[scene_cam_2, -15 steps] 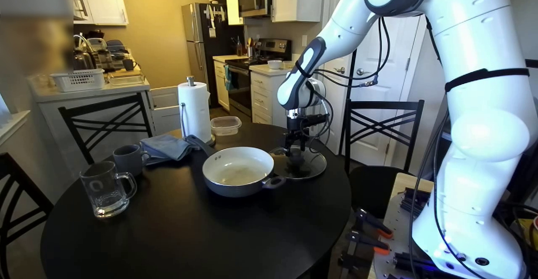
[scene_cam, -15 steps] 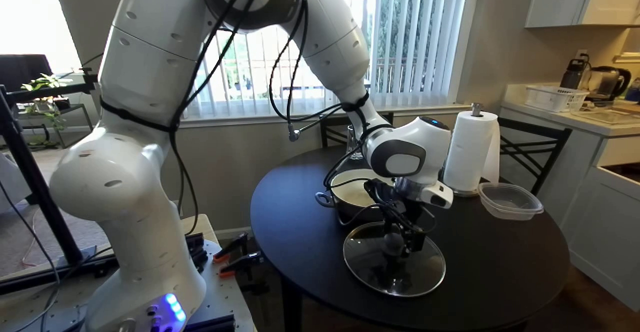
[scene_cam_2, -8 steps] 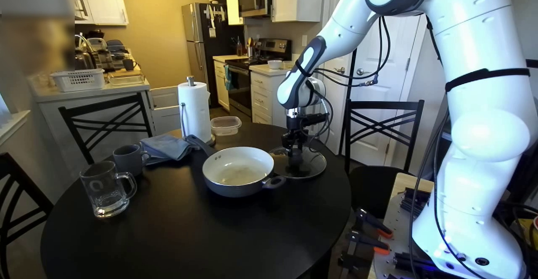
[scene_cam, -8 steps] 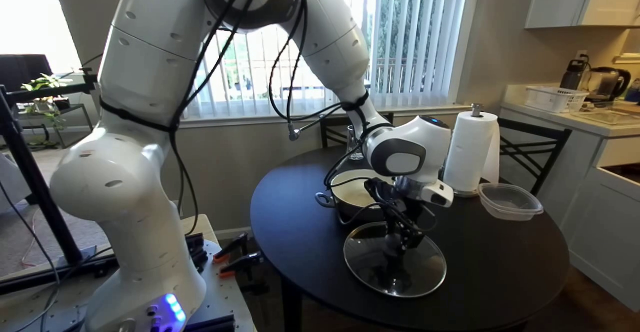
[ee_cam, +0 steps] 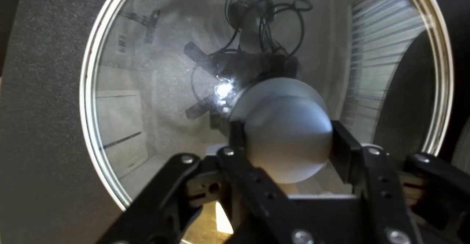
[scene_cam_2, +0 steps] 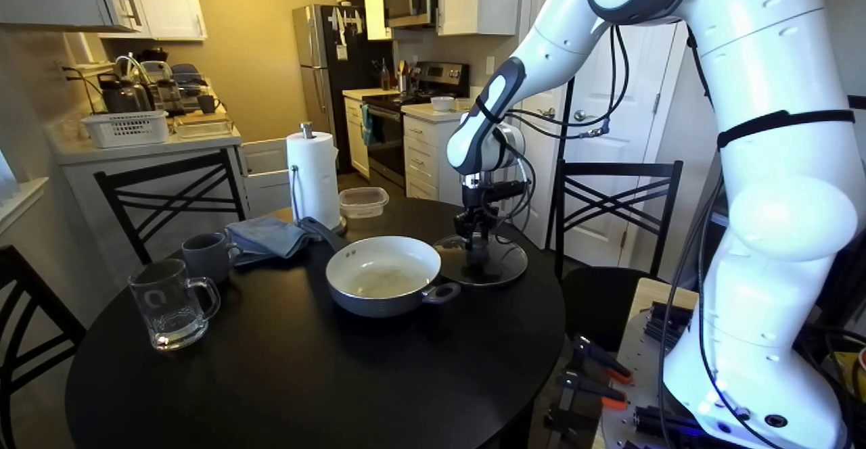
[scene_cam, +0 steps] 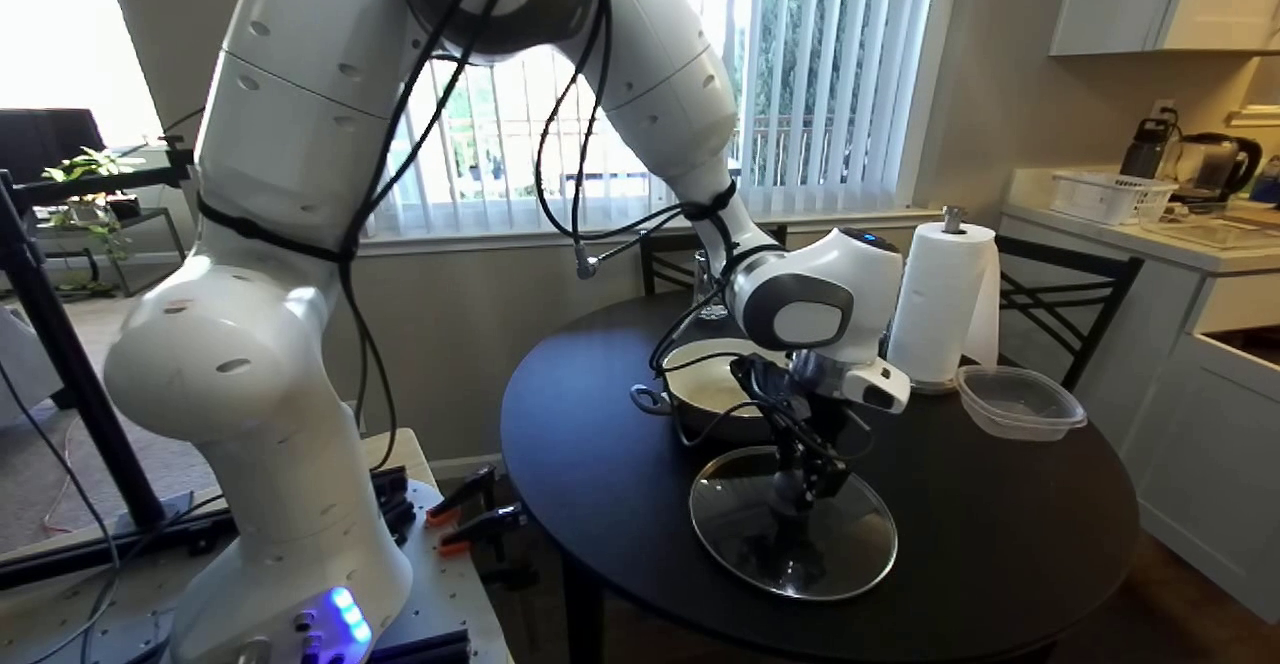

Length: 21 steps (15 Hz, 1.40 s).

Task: Put the clear lid on top of the frying pan

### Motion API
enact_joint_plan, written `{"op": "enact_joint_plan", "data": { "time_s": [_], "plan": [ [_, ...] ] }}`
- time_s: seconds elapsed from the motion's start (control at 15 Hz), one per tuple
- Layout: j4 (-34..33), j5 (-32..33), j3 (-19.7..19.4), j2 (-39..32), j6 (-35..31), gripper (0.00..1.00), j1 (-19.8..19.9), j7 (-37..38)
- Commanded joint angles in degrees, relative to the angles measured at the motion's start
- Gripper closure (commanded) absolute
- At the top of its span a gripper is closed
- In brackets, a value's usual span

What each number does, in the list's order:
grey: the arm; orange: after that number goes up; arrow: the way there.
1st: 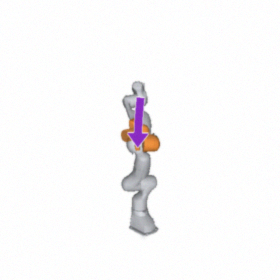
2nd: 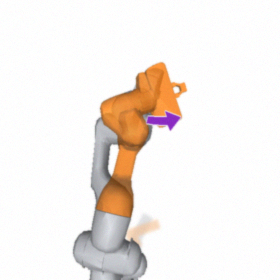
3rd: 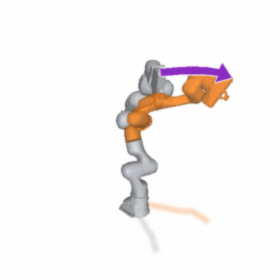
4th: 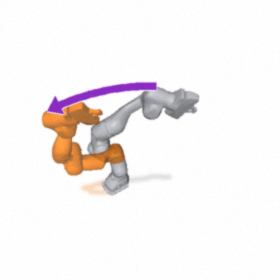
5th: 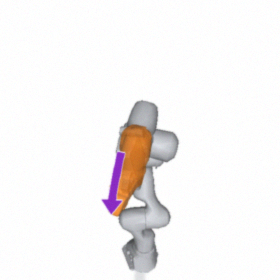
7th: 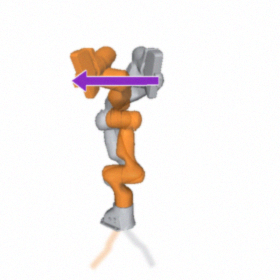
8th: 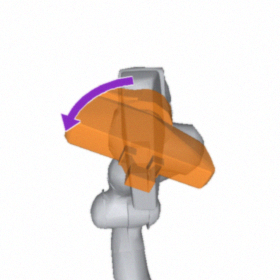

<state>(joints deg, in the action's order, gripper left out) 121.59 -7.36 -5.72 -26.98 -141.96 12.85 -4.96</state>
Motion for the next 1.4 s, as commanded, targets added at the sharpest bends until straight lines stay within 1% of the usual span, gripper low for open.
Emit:
{"op": "enact_joint_plan", "data": {
  "time_s": [0.0, 0.27, 0.73, 1.07, 1.13, 1.33],
  "plan": [
    [1.1, 3.31, -3.34, 3.44, 2.54, 0.67, -2.22, 5.76],
    [0.67, 7.08, -5.88, 4.86, 5.0, 0.67, -3.78, 10.21],
    [0.68, 13.26, -6.69, 10.65, 10.35, 0.67, -6.38, 13.99],
    [0.56, 15.75, -5.35, 15.11, 13.25, 0.67, -7.4, 13.24],
    [0.29, 15.45, -4.74, 15.54, 13.75, 0.67, -7.44, 12.18],
    [-1.24, 15.87, -3.12, 15.32, 14.83, 0.67, -8.39, 12.0]
  ]
}}
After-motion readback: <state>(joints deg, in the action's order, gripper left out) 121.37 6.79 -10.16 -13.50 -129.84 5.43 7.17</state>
